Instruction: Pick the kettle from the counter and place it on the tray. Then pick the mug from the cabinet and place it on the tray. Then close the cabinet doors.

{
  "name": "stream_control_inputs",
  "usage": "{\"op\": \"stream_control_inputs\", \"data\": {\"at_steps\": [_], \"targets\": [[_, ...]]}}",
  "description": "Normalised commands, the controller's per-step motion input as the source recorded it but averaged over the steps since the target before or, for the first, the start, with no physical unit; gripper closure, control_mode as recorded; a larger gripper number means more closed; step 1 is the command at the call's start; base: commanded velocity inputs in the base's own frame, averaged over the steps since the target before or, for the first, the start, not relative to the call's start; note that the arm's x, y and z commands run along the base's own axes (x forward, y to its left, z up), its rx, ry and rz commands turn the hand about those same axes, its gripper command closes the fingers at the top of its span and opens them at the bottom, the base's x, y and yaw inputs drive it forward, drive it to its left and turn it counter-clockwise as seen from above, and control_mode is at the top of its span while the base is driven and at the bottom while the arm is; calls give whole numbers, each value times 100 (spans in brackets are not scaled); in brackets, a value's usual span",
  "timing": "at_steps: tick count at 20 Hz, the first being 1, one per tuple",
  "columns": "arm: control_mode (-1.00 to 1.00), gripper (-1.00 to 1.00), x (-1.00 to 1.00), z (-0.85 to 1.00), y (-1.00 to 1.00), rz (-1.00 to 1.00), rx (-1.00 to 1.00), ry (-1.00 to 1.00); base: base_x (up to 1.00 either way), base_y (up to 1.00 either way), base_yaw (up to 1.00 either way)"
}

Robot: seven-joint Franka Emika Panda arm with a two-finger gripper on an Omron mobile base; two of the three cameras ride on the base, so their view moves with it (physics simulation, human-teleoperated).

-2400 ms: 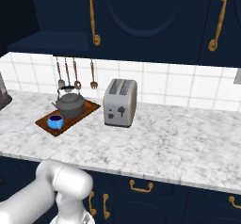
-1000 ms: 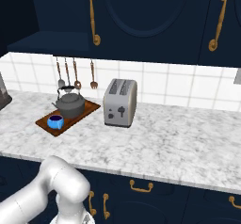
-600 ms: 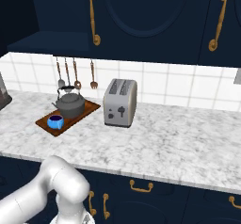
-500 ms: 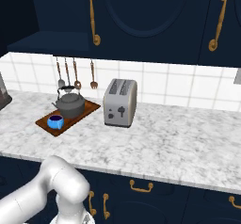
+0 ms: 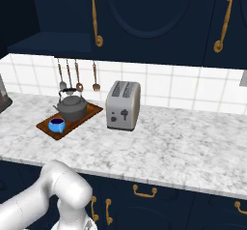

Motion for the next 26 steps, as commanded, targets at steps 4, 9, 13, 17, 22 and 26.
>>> {"op": "stream_control_inputs", "data": {"at_steps": [4,9,13,17,22,26], "targets": [[-100,100,0,44,-89,1,6,-2,0,0,0],[-100,100,1,45,-96,3,10,0,0,0,0],[-100,100,12,48,-97,9,18,2,0,0,0],[-100,100,51,19,-84,13,25,30,0,0,0],[-100,100,77,3,-63,24,23,34,0,0,0],[-100,100,74,0,-49,27,21,26,0,0,0]]}}
